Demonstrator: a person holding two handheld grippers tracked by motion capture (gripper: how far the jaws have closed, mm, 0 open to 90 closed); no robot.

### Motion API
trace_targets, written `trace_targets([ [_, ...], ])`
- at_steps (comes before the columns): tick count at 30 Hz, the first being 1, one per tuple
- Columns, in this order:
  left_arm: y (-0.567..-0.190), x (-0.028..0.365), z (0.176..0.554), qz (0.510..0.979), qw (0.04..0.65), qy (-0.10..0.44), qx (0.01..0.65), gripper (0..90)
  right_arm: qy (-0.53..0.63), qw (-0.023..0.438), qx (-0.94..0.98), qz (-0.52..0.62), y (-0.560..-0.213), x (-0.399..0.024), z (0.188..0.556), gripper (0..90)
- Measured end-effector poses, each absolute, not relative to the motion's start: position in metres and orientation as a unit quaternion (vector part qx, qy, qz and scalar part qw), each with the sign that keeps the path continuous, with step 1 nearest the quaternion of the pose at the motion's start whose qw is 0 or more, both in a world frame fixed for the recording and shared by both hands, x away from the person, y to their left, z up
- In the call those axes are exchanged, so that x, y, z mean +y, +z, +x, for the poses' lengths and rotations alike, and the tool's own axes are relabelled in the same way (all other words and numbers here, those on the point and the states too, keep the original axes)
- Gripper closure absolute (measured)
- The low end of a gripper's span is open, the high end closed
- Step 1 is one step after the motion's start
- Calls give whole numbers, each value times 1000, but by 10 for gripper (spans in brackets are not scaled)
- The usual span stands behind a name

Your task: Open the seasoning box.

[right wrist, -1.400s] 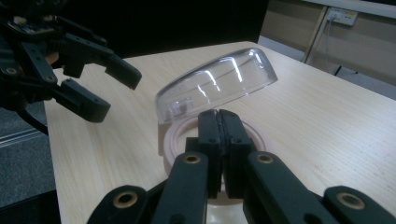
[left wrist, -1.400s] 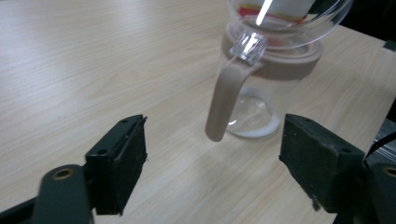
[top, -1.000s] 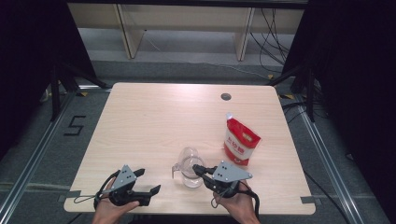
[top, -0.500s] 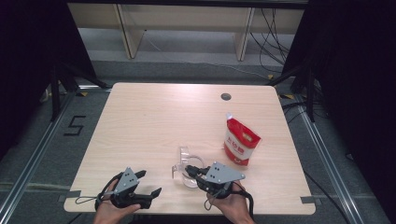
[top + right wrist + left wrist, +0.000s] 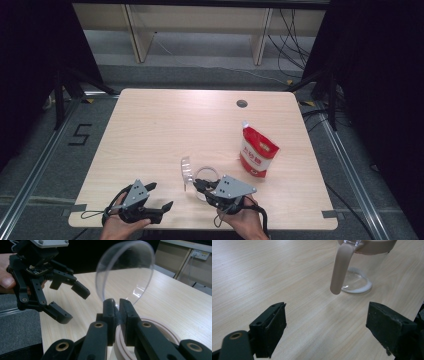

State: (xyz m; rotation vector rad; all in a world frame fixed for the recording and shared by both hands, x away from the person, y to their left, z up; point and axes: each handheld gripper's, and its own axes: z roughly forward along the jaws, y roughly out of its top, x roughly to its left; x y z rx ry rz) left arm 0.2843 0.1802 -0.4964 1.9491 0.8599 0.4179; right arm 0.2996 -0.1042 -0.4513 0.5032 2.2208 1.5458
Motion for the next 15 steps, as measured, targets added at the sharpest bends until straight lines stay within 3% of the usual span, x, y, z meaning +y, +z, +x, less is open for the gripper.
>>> trace_targets([
  [15, -496, 180, 284, 786, 477, 166, 358, 158, 555, 228, 768, 224, -445, -157, 304, 729],
])
